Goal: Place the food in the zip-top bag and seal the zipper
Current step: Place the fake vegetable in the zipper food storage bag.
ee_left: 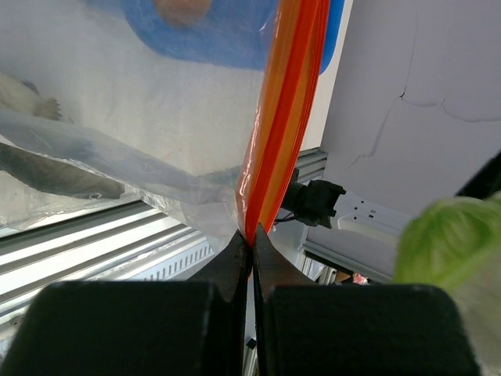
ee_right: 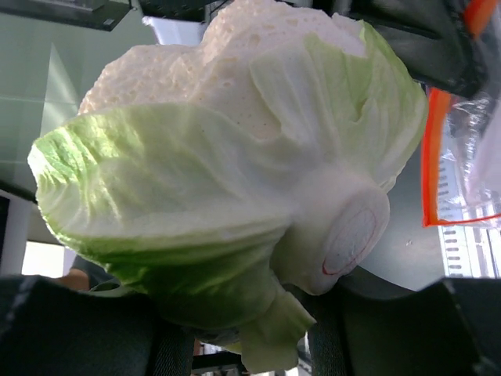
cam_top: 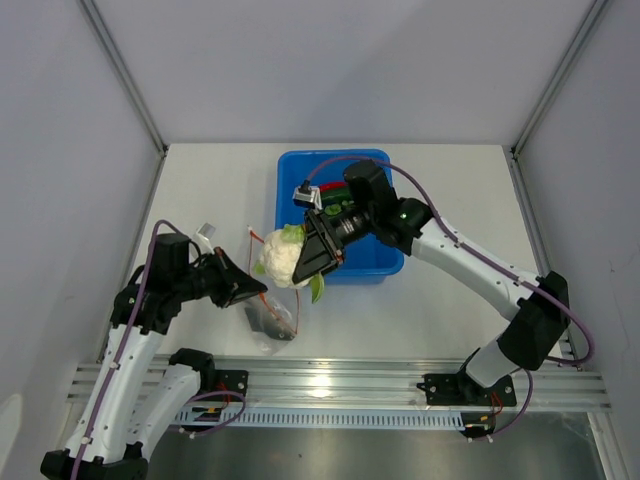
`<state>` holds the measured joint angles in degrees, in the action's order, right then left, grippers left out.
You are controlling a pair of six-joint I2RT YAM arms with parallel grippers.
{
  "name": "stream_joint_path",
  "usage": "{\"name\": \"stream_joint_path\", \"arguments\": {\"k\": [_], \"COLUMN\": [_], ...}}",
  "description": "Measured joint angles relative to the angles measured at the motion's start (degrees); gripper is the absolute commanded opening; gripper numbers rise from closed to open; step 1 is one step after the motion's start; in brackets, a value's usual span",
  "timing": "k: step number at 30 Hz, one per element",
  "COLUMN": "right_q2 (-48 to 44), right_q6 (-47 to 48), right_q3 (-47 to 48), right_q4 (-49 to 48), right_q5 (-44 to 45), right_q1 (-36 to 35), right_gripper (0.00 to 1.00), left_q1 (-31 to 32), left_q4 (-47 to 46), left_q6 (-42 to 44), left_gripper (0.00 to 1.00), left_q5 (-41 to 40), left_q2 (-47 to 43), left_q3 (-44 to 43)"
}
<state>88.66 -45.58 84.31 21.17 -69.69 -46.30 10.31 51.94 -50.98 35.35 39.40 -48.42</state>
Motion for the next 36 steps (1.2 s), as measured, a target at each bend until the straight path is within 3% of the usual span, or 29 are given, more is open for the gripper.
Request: {"name": "stream_joint_path", "arguments": {"k": [14, 26, 28, 36], "right_q2": [11.2, 20.6, 21.3, 21.7], "right_q6": [-2.3, 13.2, 15.1, 20.5], "right_q3": [0.0, 15.7, 16.7, 17.9], "right_q4": [2.9, 24.7, 27.1, 33.5], "right_q5": [5.2, 17.2, 19.6, 27.3], "right_q1": [-1.8, -3.0, -3.0, -3.6], "right_gripper": [0.00, 0.13, 0.19, 0.25], "left_q1": [0.0, 0.0, 0.0, 0.0], "left_q4": [0.1, 1.7, 1.7, 1.8], "left_q6": [0.0, 0.0, 0.0, 0.0], "left_gripper": [0.01, 0.01, 0.01, 0.01], "left_q5": [0.3, -0.1, -0.1, -0.1], "left_q2": [-1.8, -2.1, -2.2, -2.3], "left_q3": [0.0, -0.5, -0.5, -1.0]}}
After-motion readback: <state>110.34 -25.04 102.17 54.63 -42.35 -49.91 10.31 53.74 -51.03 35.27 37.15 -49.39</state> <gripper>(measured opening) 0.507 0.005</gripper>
